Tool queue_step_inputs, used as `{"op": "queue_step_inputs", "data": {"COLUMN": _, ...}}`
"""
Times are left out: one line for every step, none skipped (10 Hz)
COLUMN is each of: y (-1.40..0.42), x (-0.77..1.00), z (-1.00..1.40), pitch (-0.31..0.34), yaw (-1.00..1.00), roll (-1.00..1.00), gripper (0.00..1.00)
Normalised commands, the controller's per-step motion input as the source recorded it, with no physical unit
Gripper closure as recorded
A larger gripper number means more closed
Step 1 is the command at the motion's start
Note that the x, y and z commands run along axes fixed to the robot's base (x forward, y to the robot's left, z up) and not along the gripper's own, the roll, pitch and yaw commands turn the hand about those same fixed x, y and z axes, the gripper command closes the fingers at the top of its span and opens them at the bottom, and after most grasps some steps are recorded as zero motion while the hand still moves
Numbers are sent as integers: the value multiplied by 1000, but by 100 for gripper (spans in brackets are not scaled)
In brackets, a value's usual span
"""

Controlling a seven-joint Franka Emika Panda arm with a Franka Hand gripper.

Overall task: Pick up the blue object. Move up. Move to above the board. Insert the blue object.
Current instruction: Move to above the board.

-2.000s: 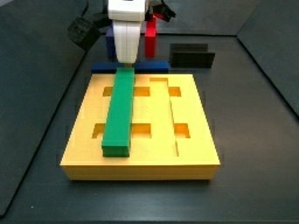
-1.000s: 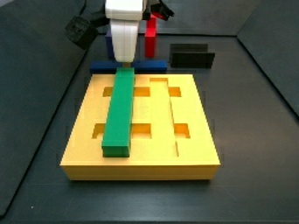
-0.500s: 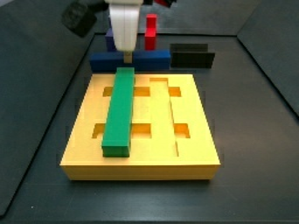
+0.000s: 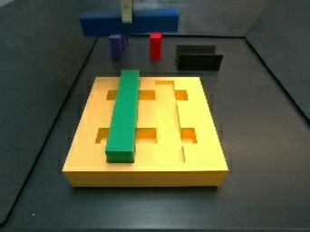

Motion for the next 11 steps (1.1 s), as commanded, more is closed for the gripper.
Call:
{"op": "queue_step_inputs", "data": {"y": -4, "x": 16, "z": 1400, "pitch": 42, "yaw": -5, "roll": -77, "gripper": 100}}
{"op": "queue_step_inputs", "data": {"y": -10, "x": 17, "z": 1400, "pitch": 93, "yaw": -14, "roll": -53, "gripper": 100}}
{"op": "queue_step_inputs", "data": {"y": 3, "x": 9, "z": 695, "pitch": 80, "yaw": -11, "roll": -59, "gripper": 100}}
{"op": "queue_step_inputs", "data": {"y": 5, "x": 32, "z": 333, "pitch": 63, "yaw": -11, "roll": -60, "gripper": 100}}
{"op": "queue_step_inputs", "data": {"y": 6, "x": 41, "z": 214, "pitch": 63, "yaw": -6, "roll": -63, "gripper": 100}}
{"op": "queue_step_inputs", "data": {"y": -1400, "x": 454, "z": 362, "pitch": 21, "yaw": 1000, "roll": -19, "gripper": 100}}
{"op": "queue_step_inputs", "data": {"y": -1400, "x": 449, "z": 312, "pitch": 25, "yaw": 1000, "roll": -3, "gripper": 100}}
{"op": "queue_step_inputs", "data": {"y": -1400, "x": 475, "z": 300, "pitch": 34, "yaw": 1000, "roll": 4, "gripper": 100}}
{"op": "queue_step_inputs", "data": {"y": -1400, "x": 576, "z": 314, "pitch": 49, "yaw": 1000, "roll": -2, "gripper": 100}}
{"op": "queue_step_inputs", "data": {"y": -977, "x": 442, "z": 227, "pitch": 59, "yaw": 1000, "roll": 2, "gripper": 100}}
{"op": "queue_step_inputs", "data": {"y": -462, "x": 256, "z": 114, "pitch": 66, "yaw": 1000, "roll": 9, "gripper": 100}}
